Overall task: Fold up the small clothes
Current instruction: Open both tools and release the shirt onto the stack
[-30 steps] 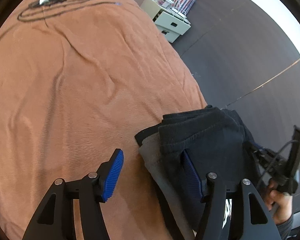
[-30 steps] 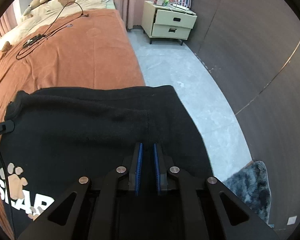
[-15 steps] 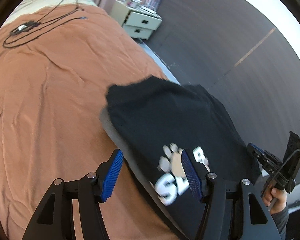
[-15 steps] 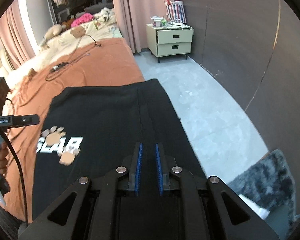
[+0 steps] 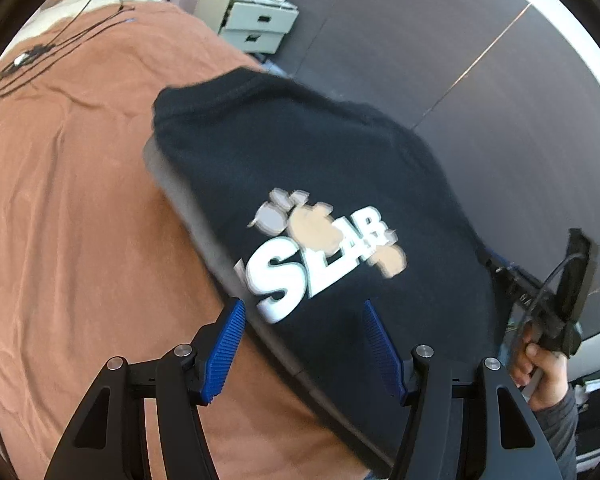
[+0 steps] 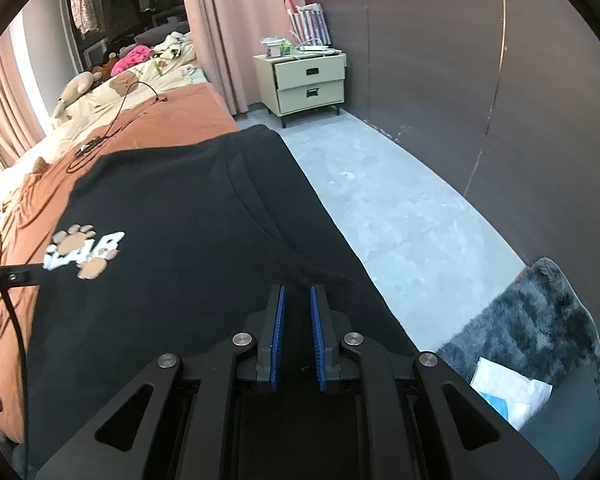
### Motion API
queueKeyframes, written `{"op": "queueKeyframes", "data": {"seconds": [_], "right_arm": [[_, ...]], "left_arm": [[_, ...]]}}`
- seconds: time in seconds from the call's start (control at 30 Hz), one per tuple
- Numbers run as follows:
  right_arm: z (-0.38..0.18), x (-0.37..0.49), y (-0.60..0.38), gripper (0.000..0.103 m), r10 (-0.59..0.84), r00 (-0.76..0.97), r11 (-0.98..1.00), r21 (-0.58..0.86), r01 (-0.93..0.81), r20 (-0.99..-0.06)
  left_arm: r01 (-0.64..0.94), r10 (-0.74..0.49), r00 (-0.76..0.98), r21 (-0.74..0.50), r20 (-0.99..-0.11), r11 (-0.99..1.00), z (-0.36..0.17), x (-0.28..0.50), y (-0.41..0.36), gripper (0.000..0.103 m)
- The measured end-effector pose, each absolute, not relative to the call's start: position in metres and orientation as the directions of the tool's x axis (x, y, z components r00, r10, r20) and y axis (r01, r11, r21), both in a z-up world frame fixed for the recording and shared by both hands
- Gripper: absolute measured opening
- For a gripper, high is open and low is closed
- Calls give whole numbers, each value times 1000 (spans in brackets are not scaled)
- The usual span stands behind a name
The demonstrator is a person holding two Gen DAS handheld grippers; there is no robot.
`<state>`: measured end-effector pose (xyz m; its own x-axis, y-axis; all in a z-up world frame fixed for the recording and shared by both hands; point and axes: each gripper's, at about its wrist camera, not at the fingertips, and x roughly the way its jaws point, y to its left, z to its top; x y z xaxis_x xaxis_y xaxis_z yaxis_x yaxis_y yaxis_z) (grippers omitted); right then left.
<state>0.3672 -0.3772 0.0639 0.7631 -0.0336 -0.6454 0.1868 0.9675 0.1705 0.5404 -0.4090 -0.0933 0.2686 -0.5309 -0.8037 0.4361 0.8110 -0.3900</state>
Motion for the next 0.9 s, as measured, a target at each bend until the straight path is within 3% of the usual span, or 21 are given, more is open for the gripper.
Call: {"op": "queueKeyframes", "data": {"seconds": [0.2,0.4,0.5,0.67,0.77,0.83,0.87,0.9], "right_arm": [[54,362,-378,6,-25,787,931,273,243,-616],[54,336,-371,6,-185,786,884,249,395,-590],[40,327,-381,6,-100,787,866,336,370,-609],[51,308,-368,10,-114,778,874,311,375,-618],[69,293,-361,12,-111,792,871,325,369,-601],[81,284,-352,33,-92,802,884,322,338,-590],[85,278,-348,58,-88,805,891,315,328,-587],[92,269,-342,76,-92,811,897,305,319,-578]], "left_arm": [[416,-516,247,-391,-820,821,-107,532,-406,63],[419,-494,258,-364,-830,832,-104,522,-405,63],[421,-485,267,-353,-833,836,-97,513,-404,63],[429,-481,294,-336,-826,839,-79,498,-393,64],[431,-488,311,-337,-815,837,-63,486,-384,75],[431,-473,351,-309,-808,848,-48,477,-377,81],[428,-473,366,-306,-802,850,-42,473,-374,85],[424,-475,380,-307,-793,852,-35,469,-369,88]]}}
